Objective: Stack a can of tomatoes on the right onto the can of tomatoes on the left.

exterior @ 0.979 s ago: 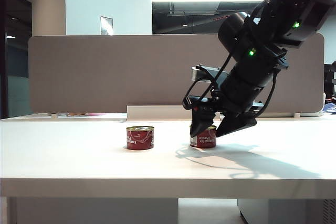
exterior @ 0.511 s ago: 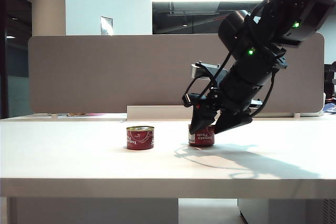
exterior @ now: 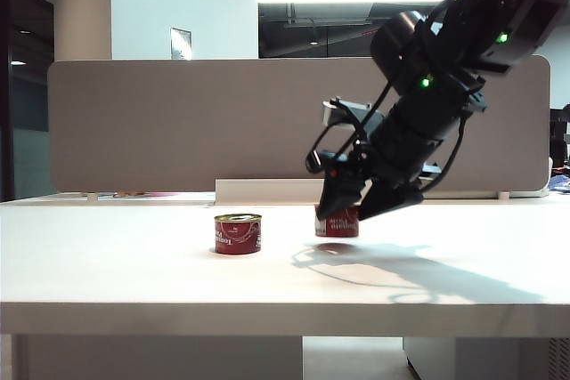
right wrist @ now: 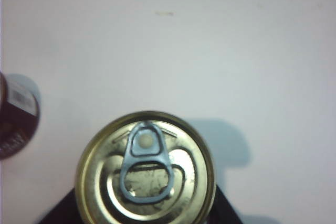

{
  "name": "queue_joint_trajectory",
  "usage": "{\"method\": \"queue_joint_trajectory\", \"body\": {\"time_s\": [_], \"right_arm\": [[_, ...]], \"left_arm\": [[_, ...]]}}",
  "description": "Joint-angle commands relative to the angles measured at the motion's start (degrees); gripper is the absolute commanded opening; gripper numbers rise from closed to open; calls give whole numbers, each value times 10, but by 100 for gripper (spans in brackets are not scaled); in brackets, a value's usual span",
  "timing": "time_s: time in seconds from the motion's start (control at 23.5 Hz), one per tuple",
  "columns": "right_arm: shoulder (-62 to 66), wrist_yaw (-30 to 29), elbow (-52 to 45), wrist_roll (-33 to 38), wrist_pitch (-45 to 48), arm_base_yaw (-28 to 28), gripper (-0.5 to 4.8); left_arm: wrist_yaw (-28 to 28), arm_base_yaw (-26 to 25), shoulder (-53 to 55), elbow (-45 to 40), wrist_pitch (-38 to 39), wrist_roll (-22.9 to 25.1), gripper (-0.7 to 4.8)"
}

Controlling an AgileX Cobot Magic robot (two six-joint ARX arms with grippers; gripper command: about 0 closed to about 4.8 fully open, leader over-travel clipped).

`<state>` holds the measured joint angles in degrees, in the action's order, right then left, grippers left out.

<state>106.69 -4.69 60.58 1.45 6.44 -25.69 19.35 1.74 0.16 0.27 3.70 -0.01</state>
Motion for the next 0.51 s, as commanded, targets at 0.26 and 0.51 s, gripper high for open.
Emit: {"method": "queue_joint_trajectory", "body": {"time_s": [0.26, 0.51], "right_arm": [[-28, -46, 55, -7, 0, -24, 197], [-26, -41, 69, -93, 9, -88, 197]], "left_arm": [[1, 0, 1, 2, -8, 0, -6], [2, 0, 1, 2, -8, 0, -6]]}}
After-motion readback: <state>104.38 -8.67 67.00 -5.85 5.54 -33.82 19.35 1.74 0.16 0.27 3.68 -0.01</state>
